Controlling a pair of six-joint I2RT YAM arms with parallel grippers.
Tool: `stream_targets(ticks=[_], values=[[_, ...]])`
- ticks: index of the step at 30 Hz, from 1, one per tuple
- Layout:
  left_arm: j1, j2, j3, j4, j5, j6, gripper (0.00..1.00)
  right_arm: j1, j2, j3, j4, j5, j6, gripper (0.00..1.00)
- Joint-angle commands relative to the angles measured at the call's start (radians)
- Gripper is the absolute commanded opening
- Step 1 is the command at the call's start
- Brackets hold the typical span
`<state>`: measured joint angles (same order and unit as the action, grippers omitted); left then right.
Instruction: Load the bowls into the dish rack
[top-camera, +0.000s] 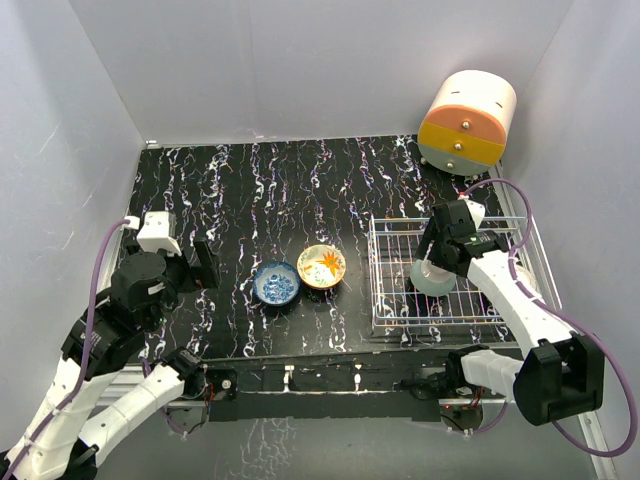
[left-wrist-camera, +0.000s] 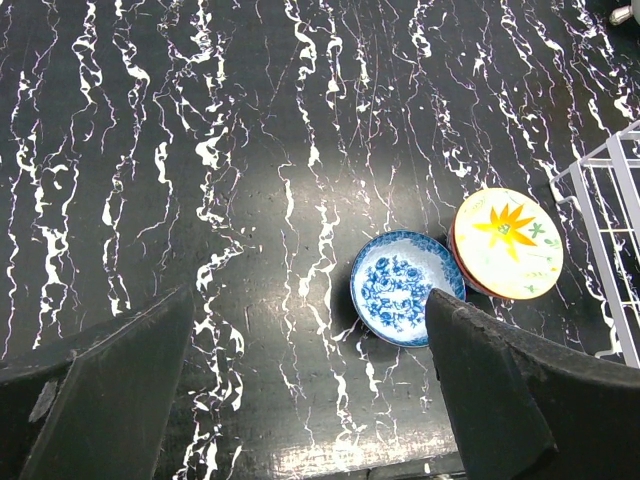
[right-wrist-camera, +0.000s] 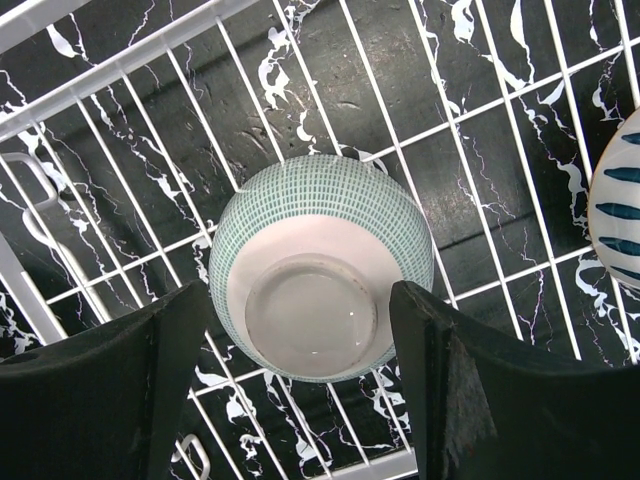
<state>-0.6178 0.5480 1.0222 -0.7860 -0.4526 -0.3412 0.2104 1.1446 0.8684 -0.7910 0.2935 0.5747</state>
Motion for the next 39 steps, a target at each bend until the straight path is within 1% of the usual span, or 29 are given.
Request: stream_targets(ticks=[1, 5, 7, 9, 10, 16, 19, 24, 27, 28, 31, 34, 37, 38, 39], values=[[-0.005, -0.007, 0.003, 0.009, -0.006, 0.002, 0.97, 0.004, 0.016, 0.001, 0.041, 0.045, 0.0, 0.75], [-0.005, -0.009, 0.0, 0.018, -0.006, 0.012, 0.97, 0.004, 0.036, 0.006, 0.04, 0.045, 0.005, 0.74], [-0.005, -0.014, 0.001, 0.021, -0.007, 0.015, 0.97, 0.004, 0.053, 0.008, 0.033, 0.038, 0.009, 0.7], [-0.005, -0.018, 0.001, 0.027, -0.008, 0.018, 0.97, 0.004, 0.065, 0.012, 0.02, 0.035, 0.014, 0.68], [-0.005, -0.02, 0.001, 0.029, -0.005, 0.02, 0.97, 0.004, 0.067, 0.015, 0.013, 0.037, 0.016, 0.65], [-0.005, -0.022, -0.001, 0.031, -0.01, 0.041, 0.97, 0.004, 0.065, 0.012, 0.008, 0.068, 0.029, 0.59], [-0.005, -0.027, -0.006, 0.03, -0.02, 0.049, 0.97, 0.004, 0.073, 0.024, 0.012, 0.096, 0.036, 0.54], [-0.005, -0.037, -0.01, 0.021, -0.031, 0.049, 0.97, -0.007, 0.115, 0.064, 0.029, 0.166, 0.03, 0.52], [-0.005, -0.046, -0.009, 0.015, -0.032, 0.045, 0.97, -0.02, 0.135, 0.099, 0.038, 0.156, 0.018, 0.52], [-0.005, -0.047, -0.007, 0.011, -0.033, 0.045, 0.97, -0.021, 0.133, 0.109, 0.037, 0.148, 0.014, 0.53], [-0.005, -0.049, 0.0, 0.002, -0.041, 0.045, 0.97, -0.019, 0.114, 0.122, 0.035, 0.143, -0.006, 0.66], [-0.005, -0.051, 0.0, 0.004, -0.044, 0.047, 0.97, -0.02, 0.09, 0.132, 0.015, 0.161, -0.016, 0.69], [-0.005, -0.052, -0.009, 0.008, -0.043, 0.047, 0.97, -0.022, 0.073, 0.142, -0.003, 0.121, -0.035, 0.7], [-0.005, -0.053, -0.012, 0.009, -0.042, 0.047, 0.97, -0.022, 0.072, 0.146, -0.017, 0.098, -0.039, 0.73], [-0.005, -0.055, -0.014, 0.012, -0.042, 0.047, 0.97, -0.023, 0.071, 0.149, -0.027, 0.073, -0.044, 0.77]])
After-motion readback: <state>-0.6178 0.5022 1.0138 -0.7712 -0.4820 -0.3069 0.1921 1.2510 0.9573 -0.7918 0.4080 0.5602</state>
